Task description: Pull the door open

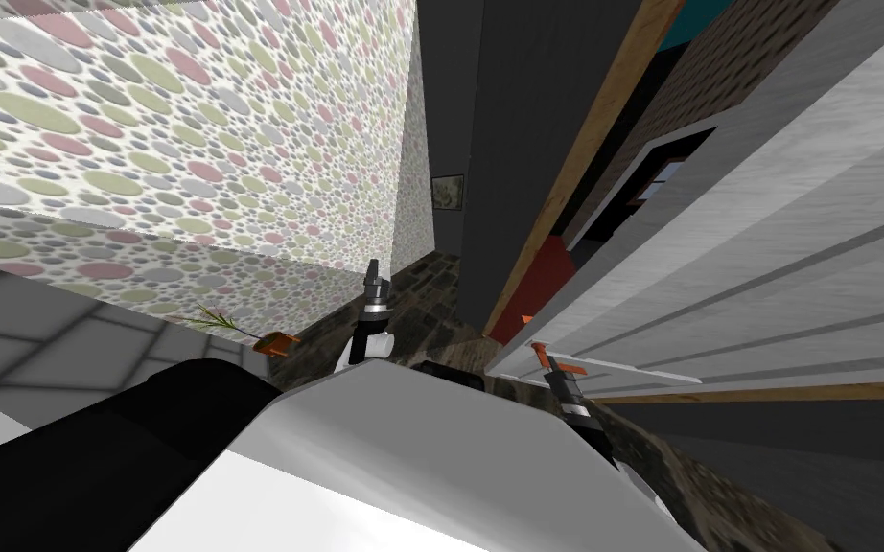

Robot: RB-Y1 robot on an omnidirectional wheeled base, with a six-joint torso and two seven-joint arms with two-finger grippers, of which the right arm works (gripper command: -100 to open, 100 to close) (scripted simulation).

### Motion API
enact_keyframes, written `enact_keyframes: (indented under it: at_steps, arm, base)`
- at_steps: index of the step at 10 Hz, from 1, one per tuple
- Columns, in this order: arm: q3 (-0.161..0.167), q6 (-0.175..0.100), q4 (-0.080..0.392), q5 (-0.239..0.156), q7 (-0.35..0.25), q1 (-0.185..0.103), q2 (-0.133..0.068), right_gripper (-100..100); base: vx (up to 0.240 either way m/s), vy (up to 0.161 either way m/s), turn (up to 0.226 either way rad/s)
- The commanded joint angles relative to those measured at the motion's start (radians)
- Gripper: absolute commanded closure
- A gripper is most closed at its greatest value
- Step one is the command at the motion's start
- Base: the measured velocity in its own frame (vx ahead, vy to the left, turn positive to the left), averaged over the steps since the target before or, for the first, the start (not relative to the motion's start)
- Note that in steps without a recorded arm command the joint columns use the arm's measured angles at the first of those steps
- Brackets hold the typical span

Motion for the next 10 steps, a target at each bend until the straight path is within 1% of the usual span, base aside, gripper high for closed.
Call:
enact_keyframes:
  at_steps: [1,2,3,4,6,7,8,10]
  arm:
    - [0.0,-0.024,0.035,0.0,-0.003,-0.013,-0.002,100]
    - [0.003,-0.016,0.025,0.002,-0.003,-0.007,0.001,100]
    - [0.006,-0.039,0.039,0.001,-0.006,0.003,-0.002,100]
    - [0.006,-0.052,0.044,0.001,-0.008,0.009,-0.005,100]
    - [0.008,-0.082,0.058,-0.001,-0.012,0.022,-0.011,100]
    - [0.009,-0.098,0.066,-0.002,-0.014,0.029,-0.014,100]
    - [0.01,-0.122,0.076,-0.004,-0.017,0.04,-0.019,100]
    - [0.012,-0.15,0.089,-0.006,-0.021,0.052,-0.025,100]
  base:
    - [-0.062,-0.025,0.003]
    - [-0.021,-0.003,0.0]
    - [-0.123,-0.054,0.216]
    - [-0.209,-0.066,0.265]
    - [-0.228,-0.113,0.19]
    - [-0.221,-0.108,0.242]
    - [-0.242,-0.093,0.276]
    - [-0.235,-0.084,0.201]
